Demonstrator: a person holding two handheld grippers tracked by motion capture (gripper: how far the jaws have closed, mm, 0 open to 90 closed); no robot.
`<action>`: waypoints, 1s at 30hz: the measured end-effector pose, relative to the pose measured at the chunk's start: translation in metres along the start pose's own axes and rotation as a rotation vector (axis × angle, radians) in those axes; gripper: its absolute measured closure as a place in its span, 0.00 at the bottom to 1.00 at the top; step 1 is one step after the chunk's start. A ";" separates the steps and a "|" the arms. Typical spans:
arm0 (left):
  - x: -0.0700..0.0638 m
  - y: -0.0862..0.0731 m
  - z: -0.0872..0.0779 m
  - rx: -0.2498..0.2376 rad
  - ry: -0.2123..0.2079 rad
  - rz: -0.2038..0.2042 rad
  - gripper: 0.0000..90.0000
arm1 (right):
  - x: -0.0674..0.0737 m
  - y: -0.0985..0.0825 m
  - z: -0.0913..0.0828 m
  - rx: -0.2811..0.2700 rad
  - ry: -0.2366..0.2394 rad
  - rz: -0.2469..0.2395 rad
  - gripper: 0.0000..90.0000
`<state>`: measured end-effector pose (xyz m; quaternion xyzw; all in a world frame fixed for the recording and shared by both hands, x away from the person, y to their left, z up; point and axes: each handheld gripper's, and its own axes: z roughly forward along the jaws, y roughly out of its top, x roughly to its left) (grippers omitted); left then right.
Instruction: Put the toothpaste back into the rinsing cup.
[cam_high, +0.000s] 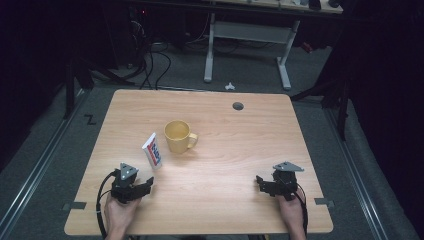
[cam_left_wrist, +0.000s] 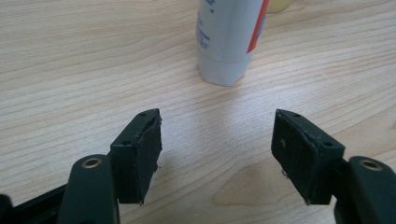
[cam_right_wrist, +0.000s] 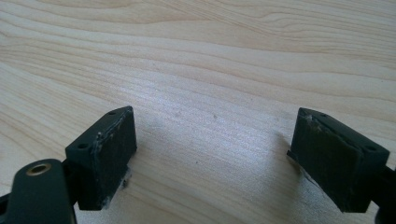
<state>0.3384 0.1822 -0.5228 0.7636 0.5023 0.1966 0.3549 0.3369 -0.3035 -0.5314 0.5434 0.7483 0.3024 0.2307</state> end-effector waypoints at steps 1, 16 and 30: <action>0.000 0.000 0.000 0.000 0.000 0.000 0.37 | 0.000 0.000 0.000 0.000 0.000 0.000 0.16; -0.015 0.021 0.004 -0.045 -0.007 0.021 0.37 | 0.000 0.000 0.000 0.000 0.000 -0.001 0.16; -0.012 0.040 0.003 -0.074 0.017 0.018 0.37 | 0.000 0.000 0.000 0.000 0.000 0.000 0.16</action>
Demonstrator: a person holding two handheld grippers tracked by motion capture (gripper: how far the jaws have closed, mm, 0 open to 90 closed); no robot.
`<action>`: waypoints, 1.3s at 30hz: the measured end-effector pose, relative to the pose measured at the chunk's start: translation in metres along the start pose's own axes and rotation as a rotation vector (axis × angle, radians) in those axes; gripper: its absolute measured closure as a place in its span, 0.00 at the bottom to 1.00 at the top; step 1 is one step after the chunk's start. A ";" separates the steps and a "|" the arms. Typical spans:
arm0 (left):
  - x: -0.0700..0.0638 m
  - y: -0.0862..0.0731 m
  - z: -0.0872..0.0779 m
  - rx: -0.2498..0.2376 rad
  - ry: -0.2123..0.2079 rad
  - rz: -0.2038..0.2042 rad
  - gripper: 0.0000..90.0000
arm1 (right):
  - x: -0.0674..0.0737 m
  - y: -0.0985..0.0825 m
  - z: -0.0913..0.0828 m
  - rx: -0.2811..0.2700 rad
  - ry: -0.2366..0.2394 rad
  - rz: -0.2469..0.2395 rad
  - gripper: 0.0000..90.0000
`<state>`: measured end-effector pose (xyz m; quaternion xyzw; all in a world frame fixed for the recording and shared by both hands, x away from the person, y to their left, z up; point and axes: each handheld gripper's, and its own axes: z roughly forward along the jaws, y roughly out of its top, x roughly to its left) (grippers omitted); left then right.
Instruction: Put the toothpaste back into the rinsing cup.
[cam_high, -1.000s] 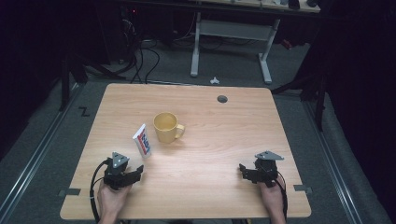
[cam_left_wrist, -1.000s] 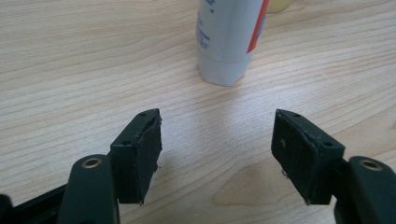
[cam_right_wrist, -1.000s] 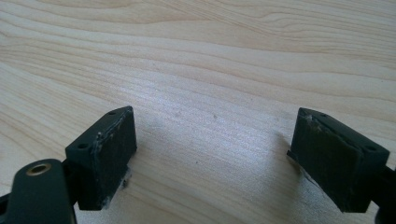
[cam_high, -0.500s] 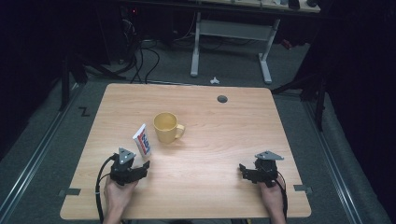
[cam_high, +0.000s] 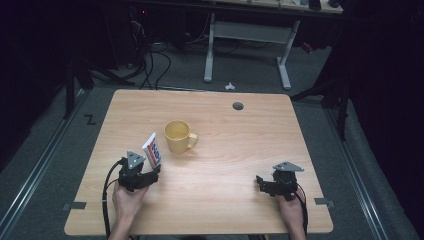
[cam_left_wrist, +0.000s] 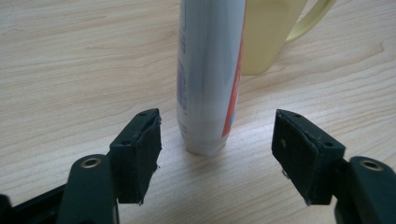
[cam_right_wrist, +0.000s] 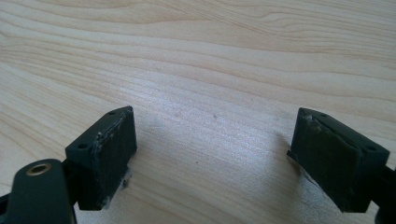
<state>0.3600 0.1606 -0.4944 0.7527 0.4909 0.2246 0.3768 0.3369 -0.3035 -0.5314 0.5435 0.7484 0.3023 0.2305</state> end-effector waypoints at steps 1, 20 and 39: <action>0.000 0.001 0.001 -0.002 -0.001 -0.003 0.38 | 0.000 0.000 0.000 0.000 0.000 -0.001 0.16; 0.004 0.020 0.007 -0.029 0.012 -0.009 0.43 | 0.000 0.000 0.000 0.000 0.000 -0.001 0.16; 0.006 0.032 0.017 -0.023 0.011 -0.017 0.57 | 0.000 0.000 0.000 0.000 0.000 0.000 0.16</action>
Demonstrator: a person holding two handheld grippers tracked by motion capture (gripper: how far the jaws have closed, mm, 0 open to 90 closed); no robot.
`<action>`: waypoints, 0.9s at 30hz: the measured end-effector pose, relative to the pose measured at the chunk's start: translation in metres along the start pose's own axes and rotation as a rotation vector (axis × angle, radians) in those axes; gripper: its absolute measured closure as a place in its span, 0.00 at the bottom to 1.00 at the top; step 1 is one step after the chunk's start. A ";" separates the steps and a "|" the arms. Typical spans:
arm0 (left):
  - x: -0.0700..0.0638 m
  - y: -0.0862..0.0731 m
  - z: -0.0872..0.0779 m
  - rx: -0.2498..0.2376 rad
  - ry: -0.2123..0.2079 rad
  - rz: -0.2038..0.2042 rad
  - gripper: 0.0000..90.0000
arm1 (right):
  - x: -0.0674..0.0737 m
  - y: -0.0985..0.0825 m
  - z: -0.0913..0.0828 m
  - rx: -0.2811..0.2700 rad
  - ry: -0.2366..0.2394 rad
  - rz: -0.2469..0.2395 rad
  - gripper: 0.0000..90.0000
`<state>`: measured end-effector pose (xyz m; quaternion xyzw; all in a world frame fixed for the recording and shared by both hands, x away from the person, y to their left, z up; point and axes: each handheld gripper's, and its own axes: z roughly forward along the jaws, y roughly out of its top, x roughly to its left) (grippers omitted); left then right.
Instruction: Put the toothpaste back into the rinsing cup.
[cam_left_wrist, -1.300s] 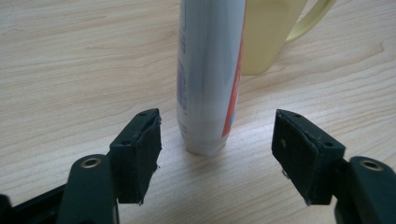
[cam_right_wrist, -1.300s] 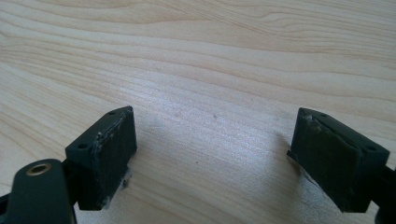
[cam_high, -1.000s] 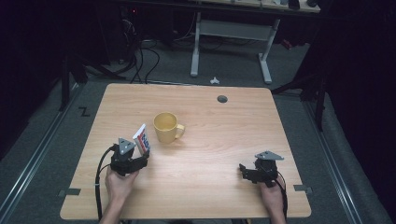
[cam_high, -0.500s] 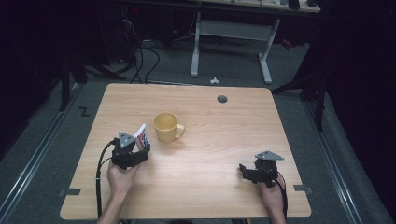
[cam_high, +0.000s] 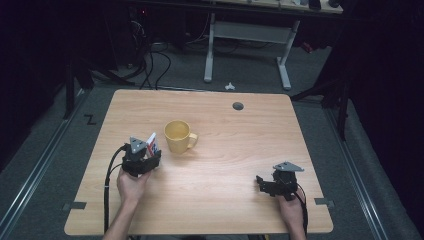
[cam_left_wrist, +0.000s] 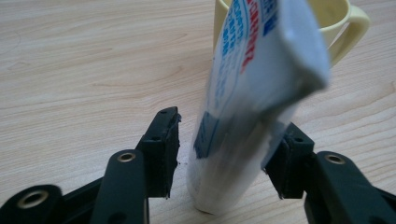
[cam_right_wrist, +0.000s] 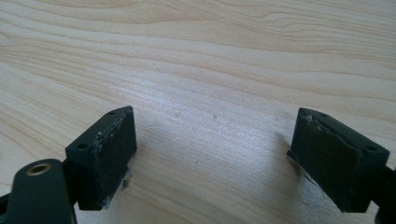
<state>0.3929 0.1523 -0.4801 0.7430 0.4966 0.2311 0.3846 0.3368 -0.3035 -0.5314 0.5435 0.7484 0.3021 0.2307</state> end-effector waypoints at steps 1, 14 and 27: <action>0.000 0.000 0.001 -0.002 -0.001 -0.003 0.57 | 0.000 0.000 0.000 0.000 0.000 -0.001 0.16; -0.006 -0.001 0.000 -0.029 0.020 0.042 0.69 | 0.000 0.000 0.000 0.000 0.000 0.001 0.16; -0.003 0.000 -0.006 -0.046 0.002 0.032 0.71 | 0.000 0.000 0.000 0.000 0.000 0.001 0.16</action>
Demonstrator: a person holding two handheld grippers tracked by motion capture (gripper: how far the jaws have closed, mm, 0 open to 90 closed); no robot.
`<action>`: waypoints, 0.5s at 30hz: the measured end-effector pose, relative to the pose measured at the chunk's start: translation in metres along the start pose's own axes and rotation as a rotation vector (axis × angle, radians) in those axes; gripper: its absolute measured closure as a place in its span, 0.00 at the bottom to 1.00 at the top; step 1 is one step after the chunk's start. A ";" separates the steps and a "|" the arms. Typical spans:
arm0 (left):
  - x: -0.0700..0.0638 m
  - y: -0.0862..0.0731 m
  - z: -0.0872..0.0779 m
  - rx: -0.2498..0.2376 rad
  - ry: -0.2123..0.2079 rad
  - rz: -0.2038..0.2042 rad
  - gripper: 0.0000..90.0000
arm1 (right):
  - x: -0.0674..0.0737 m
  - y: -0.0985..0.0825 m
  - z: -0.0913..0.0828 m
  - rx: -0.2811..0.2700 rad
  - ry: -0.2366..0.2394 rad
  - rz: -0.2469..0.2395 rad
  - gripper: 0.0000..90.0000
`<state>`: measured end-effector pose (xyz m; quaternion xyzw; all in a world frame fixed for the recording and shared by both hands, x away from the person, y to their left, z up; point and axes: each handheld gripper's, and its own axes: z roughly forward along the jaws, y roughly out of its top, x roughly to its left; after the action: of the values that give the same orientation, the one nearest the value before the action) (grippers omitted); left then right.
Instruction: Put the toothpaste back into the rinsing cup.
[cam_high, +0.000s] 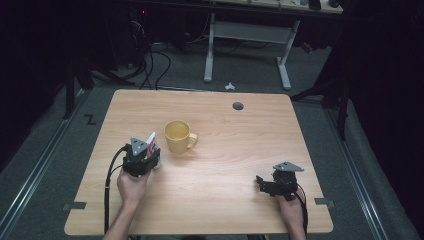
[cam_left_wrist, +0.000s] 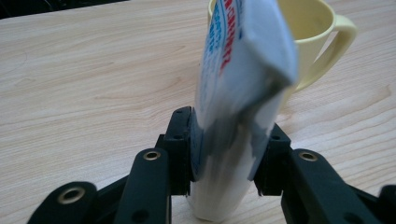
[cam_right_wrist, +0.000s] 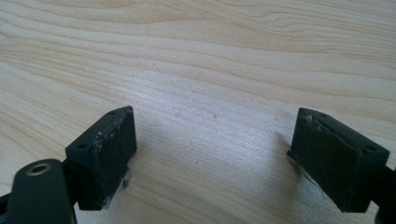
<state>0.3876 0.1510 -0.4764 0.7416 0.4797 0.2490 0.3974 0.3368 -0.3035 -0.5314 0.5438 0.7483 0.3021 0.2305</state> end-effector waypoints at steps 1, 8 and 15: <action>0.000 0.000 -0.001 0.001 -0.007 0.000 0.71 | 0.000 0.000 0.000 0.000 0.000 0.000 0.16; -0.001 0.000 -0.003 0.002 -0.025 0.005 0.71 | 0.000 0.000 0.000 0.000 0.000 -0.001 0.16; -0.001 0.001 -0.007 0.002 -0.041 0.002 0.72 | 0.000 0.000 0.000 0.000 0.000 0.001 0.16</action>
<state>0.3826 0.1525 -0.4715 0.7476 0.4708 0.2337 0.4060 0.3368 -0.3035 -0.5314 0.5440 0.7480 0.3023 0.2306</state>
